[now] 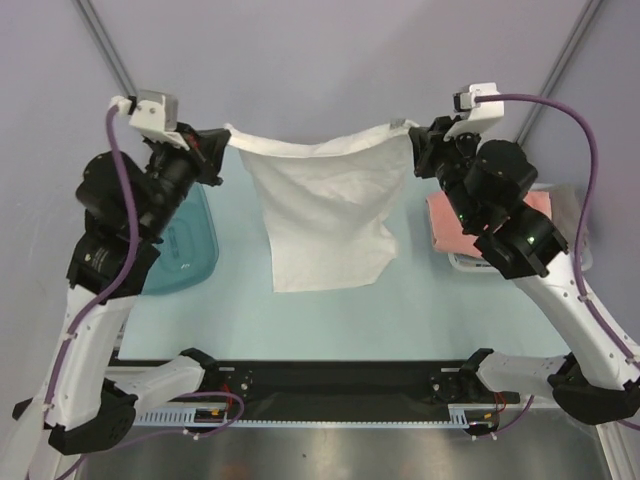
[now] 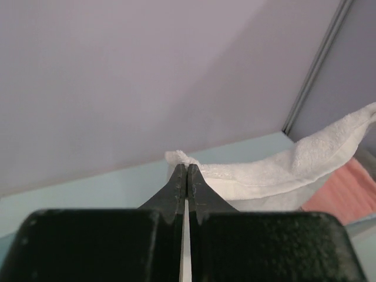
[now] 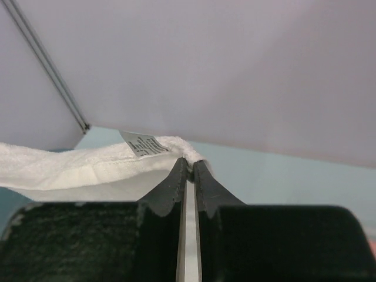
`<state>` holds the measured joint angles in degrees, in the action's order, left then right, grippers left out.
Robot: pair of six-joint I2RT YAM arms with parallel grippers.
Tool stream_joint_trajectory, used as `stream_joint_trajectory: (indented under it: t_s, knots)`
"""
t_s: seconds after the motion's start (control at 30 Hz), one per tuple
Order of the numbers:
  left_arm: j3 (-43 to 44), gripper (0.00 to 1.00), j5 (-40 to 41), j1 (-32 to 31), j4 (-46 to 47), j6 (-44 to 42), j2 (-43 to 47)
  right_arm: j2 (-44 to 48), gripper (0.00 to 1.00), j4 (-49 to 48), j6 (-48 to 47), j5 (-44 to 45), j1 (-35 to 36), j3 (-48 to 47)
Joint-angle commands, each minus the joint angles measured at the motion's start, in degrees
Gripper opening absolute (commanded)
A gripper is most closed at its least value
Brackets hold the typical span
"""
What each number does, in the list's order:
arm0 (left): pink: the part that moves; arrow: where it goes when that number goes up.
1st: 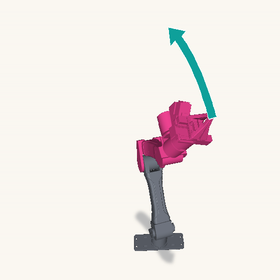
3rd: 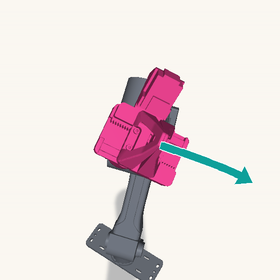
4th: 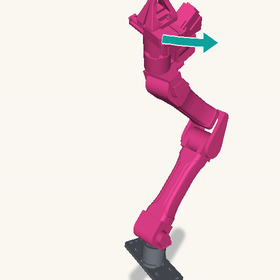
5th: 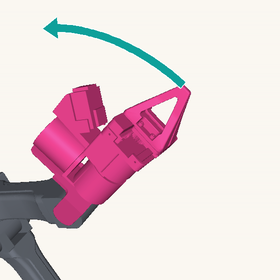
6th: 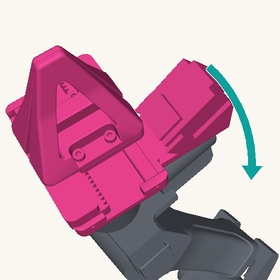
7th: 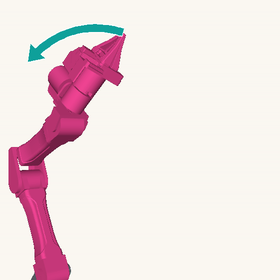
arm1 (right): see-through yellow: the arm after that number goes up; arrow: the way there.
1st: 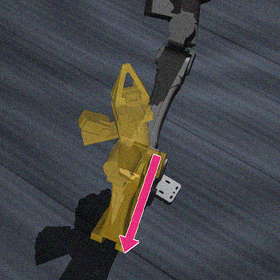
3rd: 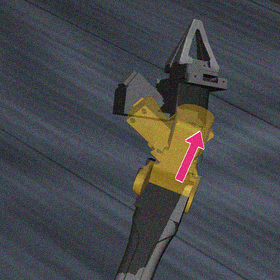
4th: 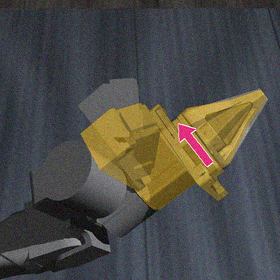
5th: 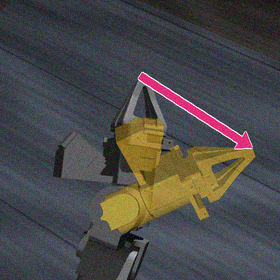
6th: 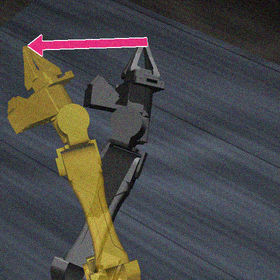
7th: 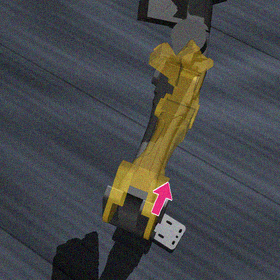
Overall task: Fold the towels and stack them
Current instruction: Flatten out the crumpled towel
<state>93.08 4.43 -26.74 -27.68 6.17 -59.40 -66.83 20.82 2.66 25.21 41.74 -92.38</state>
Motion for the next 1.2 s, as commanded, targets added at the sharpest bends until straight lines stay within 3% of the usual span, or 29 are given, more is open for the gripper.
stream_joint_trajectory:
  t_s: [0.0, 0.2, 0.57, 0.9, 1.17]
  knots:
    - [5.5, 0.0, -2.4, -1.4, 6.7, -5.6, 1.5, 1.6, 0.0, -4.2, -9.4, 1.5, 2.5, -6.4]
    - [12.8, 0.0, -8.1, -1.8, 10.1, -6.0, 1.1, 1.5, 0.0, -6.1, -14.7, 1.3, 6.7, -14.5]
    - [16.6, 0.0, -15.8, -1.8, 16.6, -4.5, 3.7, 2.4, 0.0, -7.9, -16.4, -3.7, 8.8, -21.3]
    - [16.9, 0.0, -14.5, -1.8, 19.8, -4.2, 3.0, -0.1, 0.0, -8.5, -17.7, -7.2, 9.1, -27.2]
    - [13.6, 0.0, -9.7, -1.6, 20.8, -5.2, -2.8, -3.3, 0.0, -12.2, -20.6, -3.2, 8.0, -20.7]
